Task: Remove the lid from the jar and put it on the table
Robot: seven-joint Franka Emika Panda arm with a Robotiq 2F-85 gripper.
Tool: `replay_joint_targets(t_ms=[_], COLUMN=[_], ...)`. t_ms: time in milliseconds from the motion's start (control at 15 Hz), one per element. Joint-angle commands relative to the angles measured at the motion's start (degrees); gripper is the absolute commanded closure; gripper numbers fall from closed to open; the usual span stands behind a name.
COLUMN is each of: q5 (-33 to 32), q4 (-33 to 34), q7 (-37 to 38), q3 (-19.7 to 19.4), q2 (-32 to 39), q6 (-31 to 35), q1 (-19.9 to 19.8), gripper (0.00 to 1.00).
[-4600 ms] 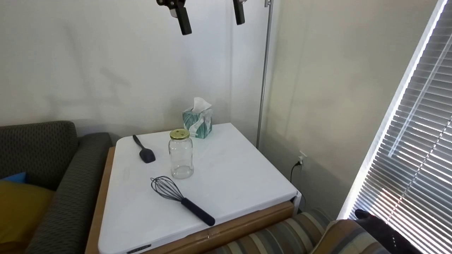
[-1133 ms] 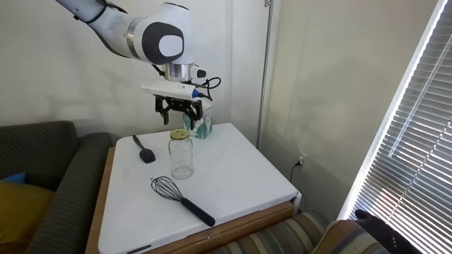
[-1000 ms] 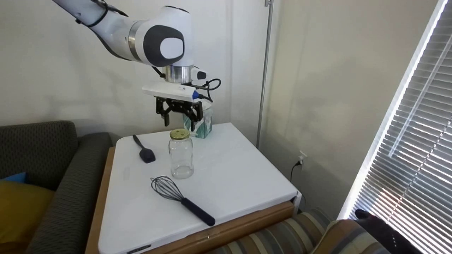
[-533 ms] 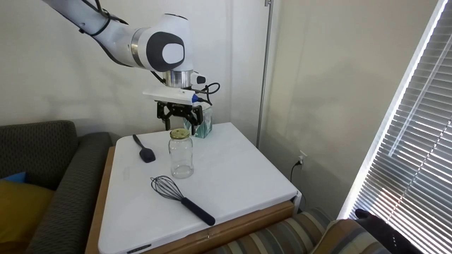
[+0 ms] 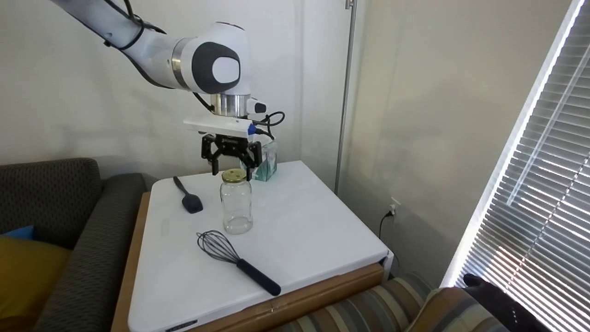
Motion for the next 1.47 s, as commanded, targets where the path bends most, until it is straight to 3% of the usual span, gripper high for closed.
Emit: replay_joint_targets(t_ms=[0, 867, 1400], q5=[-1.28, -6.03, -5.46], q4=[2.05, 2.33, 2.12], q7=[0.83, 7.34, 9.68], q3=[-0.37, -2.99, -2.92], q2=[0.56, 1.59, 1.95], q6=[-3.63, -4.43, -2.87], q1=[0.61, 3.29, 2.98], gripper=[0.00, 0.00, 0.00])
